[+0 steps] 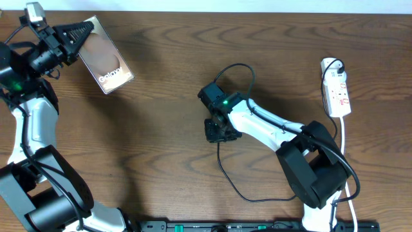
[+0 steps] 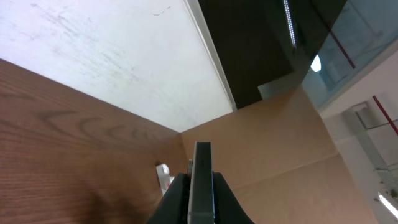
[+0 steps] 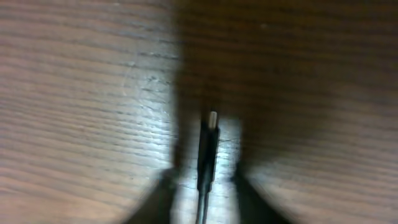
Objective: Plug charger to phone and switch on socket
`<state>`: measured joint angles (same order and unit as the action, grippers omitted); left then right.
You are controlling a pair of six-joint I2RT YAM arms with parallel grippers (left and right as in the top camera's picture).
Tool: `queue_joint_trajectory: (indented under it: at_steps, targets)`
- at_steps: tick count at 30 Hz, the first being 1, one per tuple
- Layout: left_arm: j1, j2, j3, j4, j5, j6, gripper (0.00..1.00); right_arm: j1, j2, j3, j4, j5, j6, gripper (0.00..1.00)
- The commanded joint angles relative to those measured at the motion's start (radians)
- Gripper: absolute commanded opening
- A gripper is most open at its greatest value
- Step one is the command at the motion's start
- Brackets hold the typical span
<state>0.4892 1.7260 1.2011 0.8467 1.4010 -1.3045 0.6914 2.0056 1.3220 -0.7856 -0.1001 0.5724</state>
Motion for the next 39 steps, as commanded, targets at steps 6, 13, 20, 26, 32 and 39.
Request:
queue_joint_trajectory:
  at_steps: [6, 13, 20, 26, 32, 39]
  targets:
    - [0.005, -0.014, 0.007, 0.012, 0.019, 0.009, 0.07, 0.004, 0.009, 0.003, 0.014, 0.067, 0.065, 0.81]
    - [0.005, -0.014, 0.007, 0.012, 0.021, 0.009, 0.07, 0.027, 0.009, -0.011, 0.014, 0.063, 0.153, 0.43]
    - [0.005, -0.014, 0.007, 0.012, 0.021, 0.009, 0.07, 0.062, 0.009, -0.060, 0.044, 0.064, 0.190, 0.27]
    - [0.005, -0.015, 0.007, 0.012, 0.022, 0.009, 0.08, 0.040, 0.009, -0.067, 0.069, 0.070, 0.190, 0.29]
    - [0.005, -0.015, 0.007, 0.012, 0.022, 0.009, 0.07, 0.027, 0.009, -0.068, 0.086, 0.085, 0.190, 0.30]
    - [0.005, -0.015, 0.007, 0.012, 0.023, 0.009, 0.07, 0.029, 0.009, -0.068, 0.087, 0.073, 0.190, 0.21]
